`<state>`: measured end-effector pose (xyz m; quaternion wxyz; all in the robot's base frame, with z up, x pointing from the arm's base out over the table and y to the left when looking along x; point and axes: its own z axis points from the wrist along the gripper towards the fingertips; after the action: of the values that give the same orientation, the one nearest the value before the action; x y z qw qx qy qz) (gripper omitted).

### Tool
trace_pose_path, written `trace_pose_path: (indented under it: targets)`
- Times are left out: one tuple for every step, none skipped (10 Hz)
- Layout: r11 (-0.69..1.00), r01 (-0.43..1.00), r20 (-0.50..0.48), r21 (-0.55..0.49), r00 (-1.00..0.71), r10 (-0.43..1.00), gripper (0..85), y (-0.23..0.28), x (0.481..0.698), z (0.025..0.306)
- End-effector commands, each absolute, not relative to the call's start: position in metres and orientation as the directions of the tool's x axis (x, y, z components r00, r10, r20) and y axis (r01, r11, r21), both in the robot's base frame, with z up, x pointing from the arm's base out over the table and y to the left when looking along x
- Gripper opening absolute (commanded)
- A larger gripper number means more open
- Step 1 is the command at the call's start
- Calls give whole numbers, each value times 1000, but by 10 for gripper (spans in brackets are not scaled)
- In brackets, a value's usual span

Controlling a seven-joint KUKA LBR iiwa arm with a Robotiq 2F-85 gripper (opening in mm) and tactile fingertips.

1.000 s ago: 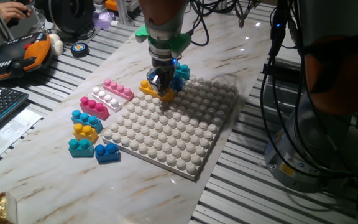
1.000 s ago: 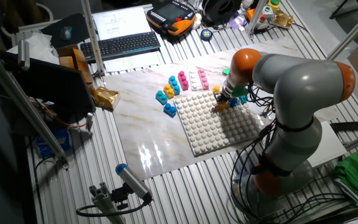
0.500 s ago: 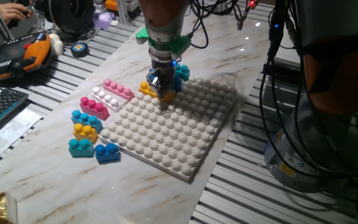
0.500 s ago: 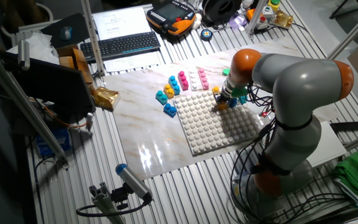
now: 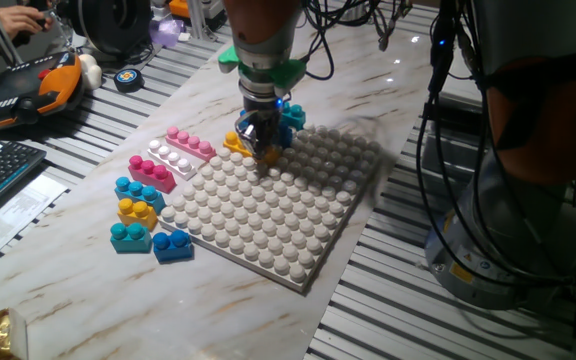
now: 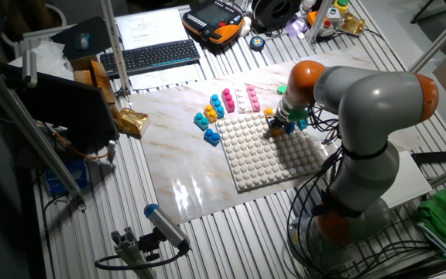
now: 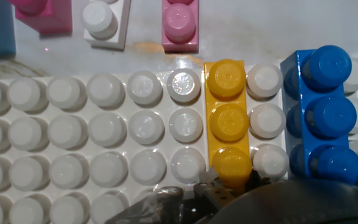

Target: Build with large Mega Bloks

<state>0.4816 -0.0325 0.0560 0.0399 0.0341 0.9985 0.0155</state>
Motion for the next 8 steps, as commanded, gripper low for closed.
trace_pose_path:
  targets:
    - [997, 64, -67, 35, -996, 66, 7, -32, 482, 55]
    - [997, 64, -62, 38, -996, 66, 7, -32, 482, 55]
    - [997, 65, -67, 37, -995, 67, 7, -32, 481, 55]
    - [997, 67, -73, 36, -995, 69, 7, -32, 482, 55]
    - [997, 62, -75, 40, -995, 65, 7, -32, 482, 56]
    - [997, 60, -79, 42, -995, 64, 13, -32, 482, 57]
    - [997, 59, -87, 41, -994, 62, 63, -31, 482, 59]
    - [997, 63, -98, 36, -993, 67, 210, -31, 482, 61]
